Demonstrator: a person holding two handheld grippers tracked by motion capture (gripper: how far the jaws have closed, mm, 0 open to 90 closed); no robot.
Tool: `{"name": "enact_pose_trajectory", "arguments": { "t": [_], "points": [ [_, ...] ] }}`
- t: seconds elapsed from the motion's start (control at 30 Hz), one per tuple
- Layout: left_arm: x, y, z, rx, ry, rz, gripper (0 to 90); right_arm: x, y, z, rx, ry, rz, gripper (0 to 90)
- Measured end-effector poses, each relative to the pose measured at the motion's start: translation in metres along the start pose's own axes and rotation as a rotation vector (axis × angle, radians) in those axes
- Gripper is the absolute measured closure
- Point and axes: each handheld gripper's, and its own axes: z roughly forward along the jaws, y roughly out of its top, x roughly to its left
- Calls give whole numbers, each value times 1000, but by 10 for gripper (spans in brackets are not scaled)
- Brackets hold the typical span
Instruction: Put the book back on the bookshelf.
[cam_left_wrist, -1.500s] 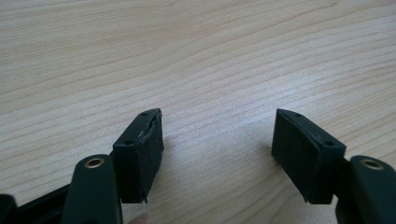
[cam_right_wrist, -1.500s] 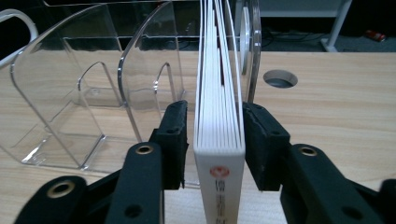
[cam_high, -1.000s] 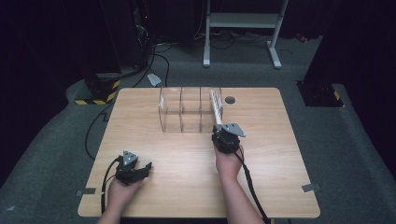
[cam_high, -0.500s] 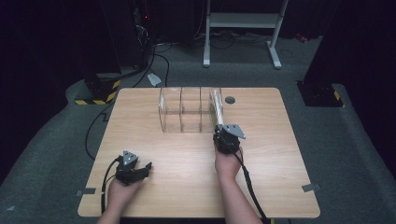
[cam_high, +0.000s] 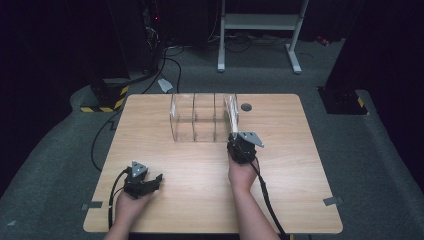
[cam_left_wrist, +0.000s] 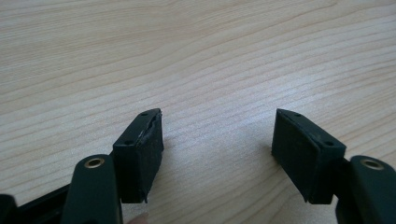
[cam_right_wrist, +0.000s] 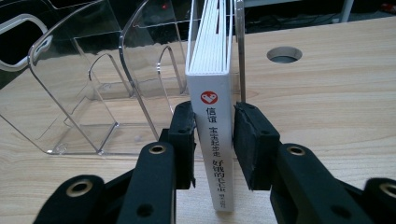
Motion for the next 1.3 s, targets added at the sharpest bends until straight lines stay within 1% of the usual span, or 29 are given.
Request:
{"name": "enact_pose_trajectory", "arguments": {
  "t": [0.07,0.17,0.27,0.33,0.4,0.43,0.5,0.53,0.6,0.63,0.67,0.73,0.8,1.0,1.1,1.3],
  "points": [
    [0,0,0,0,0,0,338,-1,0,-1,-1,5,-18,604],
    [0,0,0,0,0,0,338,-3,-2,-4,-3,12,-36,547],
    [0,0,0,0,0,0,338,-6,-3,-7,-4,22,-54,522],
    [0,0,0,0,0,0,338,-8,-5,-10,-7,42,-65,513],
    [0,0,0,0,0,0,338,-11,-6,-14,-11,56,-89,514],
    [0,0,0,0,0,0,337,-12,-6,-15,-12,78,-98,519],
    [0,0,0,0,0,0,338,-15,-7,-17,-14,96,-115,541],
    [0,0,0,0,0,0,338,-16,-7,-18,-19,91,-120,541],
    [0,0,0,0,0,0,338,-18,-6,-21,-29,88,-134,614],
    [0,0,0,0,0,0,338,-18,-6,-21,-29,88,-134,614],
    [0,0,0,0,0,0,337,-19,-6,-22,-44,78,-144,657],
    [0,0,0,0,0,0,338,-20,-5,-23,-44,86,-151,684],
    [0,0,0,0,0,0,338,-20,-5,-22,-44,91,-168,694],
    [0,0,0,0,0,0,338,-22,-2,-19,-37,105,-150,679],
    [0,0,0,-1,0,0,338,-21,1,-17,-37,112,-150,685],
    [0,0,0,0,0,0,338,-17,2,-17,-42,112,-156,714]
  ]
}}
